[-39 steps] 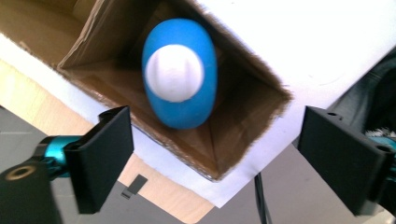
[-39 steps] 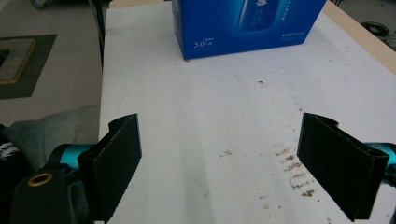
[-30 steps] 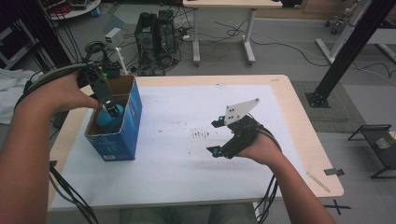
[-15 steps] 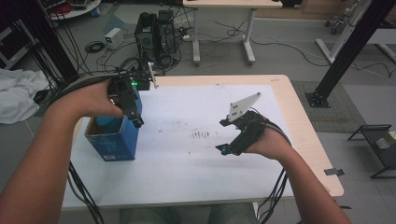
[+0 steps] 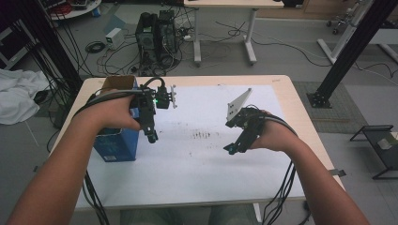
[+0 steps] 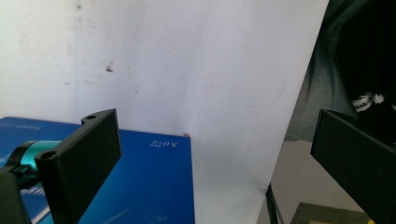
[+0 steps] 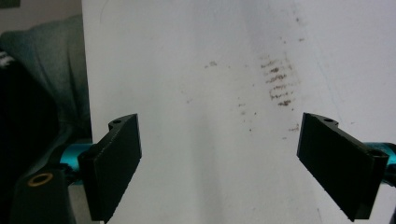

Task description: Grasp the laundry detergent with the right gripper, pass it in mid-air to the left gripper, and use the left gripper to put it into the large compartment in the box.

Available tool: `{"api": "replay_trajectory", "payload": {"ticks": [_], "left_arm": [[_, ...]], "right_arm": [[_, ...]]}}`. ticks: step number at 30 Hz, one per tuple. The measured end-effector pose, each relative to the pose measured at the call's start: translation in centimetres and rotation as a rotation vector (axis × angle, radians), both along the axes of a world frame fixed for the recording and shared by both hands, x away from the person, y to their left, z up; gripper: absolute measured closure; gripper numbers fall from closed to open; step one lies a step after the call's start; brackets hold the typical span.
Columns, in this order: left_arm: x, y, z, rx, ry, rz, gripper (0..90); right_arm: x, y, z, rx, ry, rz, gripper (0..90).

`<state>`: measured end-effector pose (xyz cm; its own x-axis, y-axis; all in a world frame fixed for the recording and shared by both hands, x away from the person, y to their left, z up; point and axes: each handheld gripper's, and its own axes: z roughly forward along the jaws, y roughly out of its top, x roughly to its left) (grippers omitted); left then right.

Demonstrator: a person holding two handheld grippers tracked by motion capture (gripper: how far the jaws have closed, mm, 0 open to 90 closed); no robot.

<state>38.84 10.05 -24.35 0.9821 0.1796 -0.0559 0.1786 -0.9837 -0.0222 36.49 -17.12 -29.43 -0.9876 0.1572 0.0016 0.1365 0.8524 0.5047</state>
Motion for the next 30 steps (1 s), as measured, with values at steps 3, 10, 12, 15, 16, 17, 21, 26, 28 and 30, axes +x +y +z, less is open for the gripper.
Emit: {"api": "replay_trajectory", "payload": {"ticks": [3,10,12,15,16,17,21,26,28,30], "left_arm": [[-0.1,-0.5,-0.9,-0.007,0.017,0.0,1.7],[0.3,-1.3,-2.9,-0.015,0.048,-0.004,1.7],[0.4,-1.5,-3.3,-0.026,0.061,0.001,1.7],[0.4,-1.9,-3.8,-0.019,0.071,-0.005,1.7],[0.4,-2.0,-3.9,-0.015,0.075,-0.005,1.7],[0.4,-2.2,-4.1,-0.001,0.075,-0.012,1.7],[0.2,-2.3,-4.3,0.007,0.066,-0.02,1.7],[0.2,-2.1,-4.2,0.016,0.072,-0.012,1.7],[0.2,-2.0,-4.3,0.016,0.068,-0.009,1.7],[0.3,-2.0,-4.3,0.031,0.062,-0.04,1.7]], "right_arm": [[0.4,0.2,-0.4,-0.028,0.019,0.008,13.0],[1.0,0.6,-1.4,-0.092,0.04,0.025,12.9],[1.0,0.8,-1.6,-0.109,0.037,0.032,12.9],[1.0,1.2,-1.9,-0.13,0.038,0.035,13.0],[0.9,1.2,-2.0,-0.14,0.038,0.031,12.9],[1.0,1.2,-2.0,-0.145,0.036,0.035,12.9],[1.2,1.0,-2.3,-0.178,0.046,0.028,12.9],[1.3,0.9,-2.7,-0.245,0.049,0.019,12.9],[1.2,1.0,-2.8,-0.278,0.054,0.017,13.0],[1.2,1.2,-2.8,-0.318,0.085,0.014,12.9]]}}
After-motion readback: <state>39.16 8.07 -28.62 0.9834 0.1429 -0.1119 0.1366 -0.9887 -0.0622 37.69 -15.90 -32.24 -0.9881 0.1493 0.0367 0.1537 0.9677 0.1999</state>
